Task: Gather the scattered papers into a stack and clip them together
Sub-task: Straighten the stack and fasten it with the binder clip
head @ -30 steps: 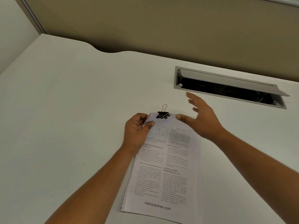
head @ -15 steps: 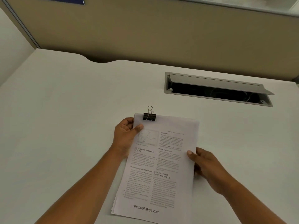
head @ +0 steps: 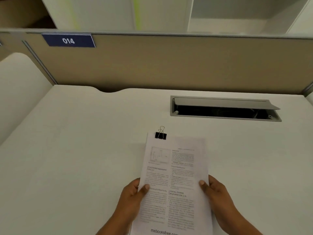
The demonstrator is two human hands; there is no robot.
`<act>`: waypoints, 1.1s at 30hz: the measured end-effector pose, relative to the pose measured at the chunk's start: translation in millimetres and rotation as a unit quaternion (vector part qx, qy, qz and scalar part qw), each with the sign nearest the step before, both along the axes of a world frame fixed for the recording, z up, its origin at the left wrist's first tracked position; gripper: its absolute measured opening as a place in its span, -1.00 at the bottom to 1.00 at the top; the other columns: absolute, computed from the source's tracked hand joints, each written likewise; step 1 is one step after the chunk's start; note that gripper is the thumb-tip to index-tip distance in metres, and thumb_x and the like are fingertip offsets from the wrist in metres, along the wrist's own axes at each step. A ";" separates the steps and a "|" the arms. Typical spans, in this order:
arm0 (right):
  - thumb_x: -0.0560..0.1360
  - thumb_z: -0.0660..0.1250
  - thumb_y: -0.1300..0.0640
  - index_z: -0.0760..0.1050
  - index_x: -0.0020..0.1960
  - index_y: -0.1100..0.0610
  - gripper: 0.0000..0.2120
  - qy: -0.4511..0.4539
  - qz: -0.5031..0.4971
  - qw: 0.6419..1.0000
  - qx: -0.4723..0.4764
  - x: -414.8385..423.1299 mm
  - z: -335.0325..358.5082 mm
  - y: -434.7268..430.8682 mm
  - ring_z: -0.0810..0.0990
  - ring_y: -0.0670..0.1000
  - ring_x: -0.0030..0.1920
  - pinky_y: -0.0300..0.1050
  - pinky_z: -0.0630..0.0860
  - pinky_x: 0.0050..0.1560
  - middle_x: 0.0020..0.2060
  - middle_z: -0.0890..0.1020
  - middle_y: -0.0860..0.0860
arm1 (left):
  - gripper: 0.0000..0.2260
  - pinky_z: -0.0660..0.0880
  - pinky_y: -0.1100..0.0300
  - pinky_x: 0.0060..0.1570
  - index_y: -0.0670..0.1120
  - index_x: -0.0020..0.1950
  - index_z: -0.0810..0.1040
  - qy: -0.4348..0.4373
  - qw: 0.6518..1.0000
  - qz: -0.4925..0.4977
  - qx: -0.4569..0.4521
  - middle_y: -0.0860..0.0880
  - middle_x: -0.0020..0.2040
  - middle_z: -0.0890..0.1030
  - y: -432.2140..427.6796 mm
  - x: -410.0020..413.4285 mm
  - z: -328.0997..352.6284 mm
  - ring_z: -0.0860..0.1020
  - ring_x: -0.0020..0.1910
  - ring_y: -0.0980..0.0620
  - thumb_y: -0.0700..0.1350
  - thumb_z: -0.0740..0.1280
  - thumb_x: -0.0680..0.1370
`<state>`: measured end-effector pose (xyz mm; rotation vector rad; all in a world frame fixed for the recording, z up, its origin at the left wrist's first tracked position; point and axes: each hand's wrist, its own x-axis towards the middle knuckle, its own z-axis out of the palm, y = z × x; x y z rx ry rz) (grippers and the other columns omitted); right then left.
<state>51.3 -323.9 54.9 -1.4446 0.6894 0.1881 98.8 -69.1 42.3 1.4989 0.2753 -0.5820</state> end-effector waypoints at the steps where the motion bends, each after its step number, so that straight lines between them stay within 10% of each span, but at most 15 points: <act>1: 0.65 0.20 0.25 0.62 0.16 0.14 -0.77 0.000 0.009 1.000 -0.003 0.9 0.5 2.1 0.73 0.12 0.03 0.15 0.60 0.16 0.01 0.76 0.07 | -0.83 0.60 -0.21 0.15 -0.15 0.15 0.66 -0.007 1.000 0.024 0.009 -0.16 0.05 0.75 2.8 -3.1 -1.9 0.72 0.03 -0.17 -0.23 0.32 0.62; 13: 0.58 0.35 0.10 0.54 -0.02 0.37 -0.71 0.060 0.171 0.973 -0.143 64.1 -5.0 23.2 0.65 0.12 -0.27 0.02 0.59 -0.18 -0.13 0.71 0.28 | -0.83 0.67 -0.06 0.02 -0.06 0.15 0.68 -0.063 0.993 0.089 0.040 -0.06 0.01 0.77 28.4 65.6 16.2 0.74 -0.01 -0.08 -0.18 0.31 0.64; 21: 0.55 0.38 0.14 0.54 -0.06 0.40 -0.72 0.019 0.178 0.960 -0.214 177.2 9.1 34.5 0.70 0.23 -0.06 0.19 0.66 -0.02 -0.11 0.71 0.21 | -0.84 0.67 0.17 -0.19 0.04 0.06 0.66 -0.136 0.977 0.128 0.101 -0.01 -0.05 0.75 30.6 167.0 13.8 0.73 -0.10 -0.01 -0.21 0.36 0.61; 26: 0.57 0.36 0.15 0.43 -0.28 0.19 -0.72 0.014 0.186 0.949 -0.254 219.3 3.0 39.3 0.63 0.12 -0.21 -0.02 0.61 -0.11 -0.21 0.65 0.13 | -0.85 0.67 0.08 -0.12 0.01 0.08 0.67 -0.178 0.964 0.098 0.171 0.01 -0.05 0.73 31.1 214.5 11.5 0.72 -0.06 -0.05 -0.21 0.38 0.60; 33: 0.53 0.40 -0.04 0.47 -0.07 0.09 -0.79 0.011 0.195 0.906 -0.375 223.4 -9.8 39.6 0.60 0.03 -0.16 -0.13 0.56 -0.12 -0.18 0.61 -0.01 | -0.72 0.60 0.12 -0.10 -0.07 0.24 0.60 -0.236 0.894 0.106 0.365 0.01 0.00 0.69 29.5 221.6 -12.4 0.65 -0.10 0.00 -0.11 0.46 0.54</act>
